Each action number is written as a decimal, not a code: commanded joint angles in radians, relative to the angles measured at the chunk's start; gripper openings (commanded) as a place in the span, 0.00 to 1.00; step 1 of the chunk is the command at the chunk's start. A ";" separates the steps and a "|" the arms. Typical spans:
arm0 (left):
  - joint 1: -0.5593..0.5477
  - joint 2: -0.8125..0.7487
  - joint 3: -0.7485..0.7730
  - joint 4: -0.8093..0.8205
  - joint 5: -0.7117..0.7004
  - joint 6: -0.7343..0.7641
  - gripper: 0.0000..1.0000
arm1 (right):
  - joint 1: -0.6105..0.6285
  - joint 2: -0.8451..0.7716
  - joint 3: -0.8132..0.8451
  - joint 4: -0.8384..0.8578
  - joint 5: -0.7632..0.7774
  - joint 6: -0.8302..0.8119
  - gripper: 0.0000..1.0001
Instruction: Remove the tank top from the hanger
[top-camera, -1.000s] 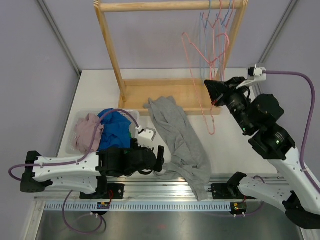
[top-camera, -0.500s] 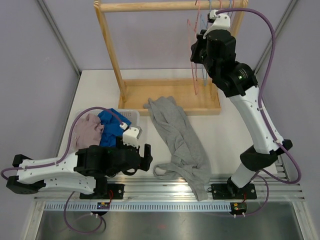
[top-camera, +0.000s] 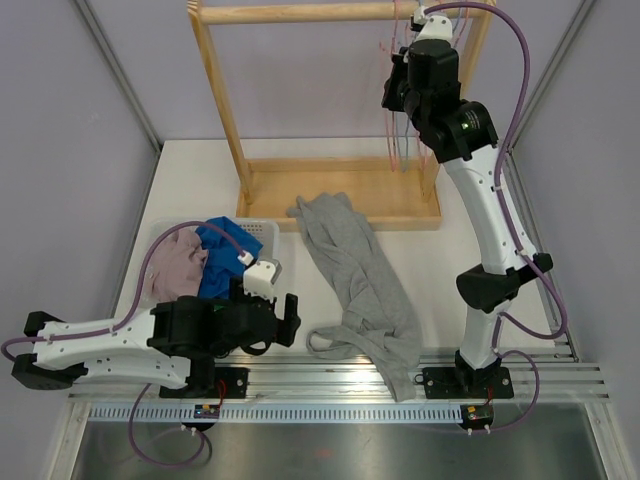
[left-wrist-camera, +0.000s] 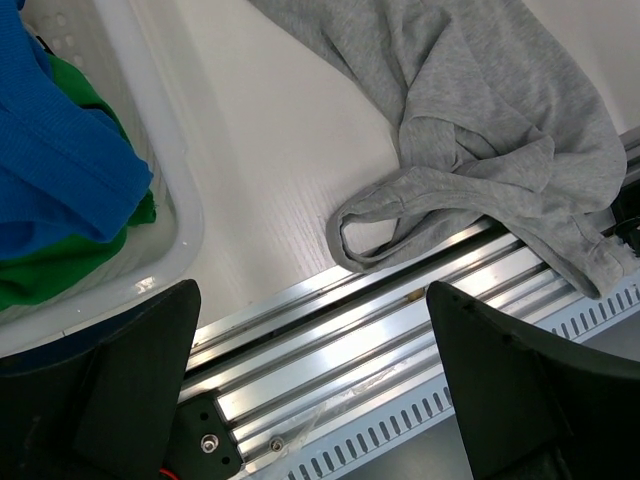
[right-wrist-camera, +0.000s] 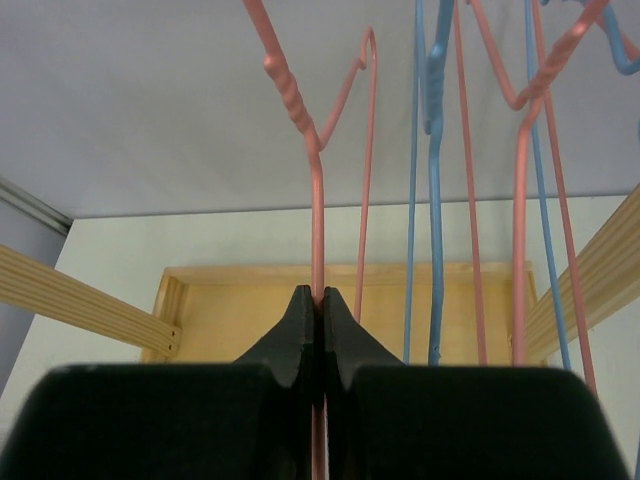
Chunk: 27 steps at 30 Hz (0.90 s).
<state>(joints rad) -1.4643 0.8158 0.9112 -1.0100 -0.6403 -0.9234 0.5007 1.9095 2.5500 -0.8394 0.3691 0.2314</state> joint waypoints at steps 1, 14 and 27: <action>-0.005 -0.015 -0.008 0.059 -0.027 0.005 0.99 | -0.004 -0.032 -0.037 0.029 -0.027 0.006 0.00; -0.005 0.094 0.127 0.086 -0.133 0.028 0.99 | 0.007 -0.337 -0.216 0.054 -0.193 0.032 0.99; 0.104 0.503 0.276 0.382 0.005 0.210 0.99 | 0.007 -1.013 -0.951 0.013 -0.318 0.034 0.99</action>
<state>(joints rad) -1.3922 1.2598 1.1271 -0.7551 -0.6765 -0.7662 0.5030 0.9707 1.7210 -0.7982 0.1162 0.2474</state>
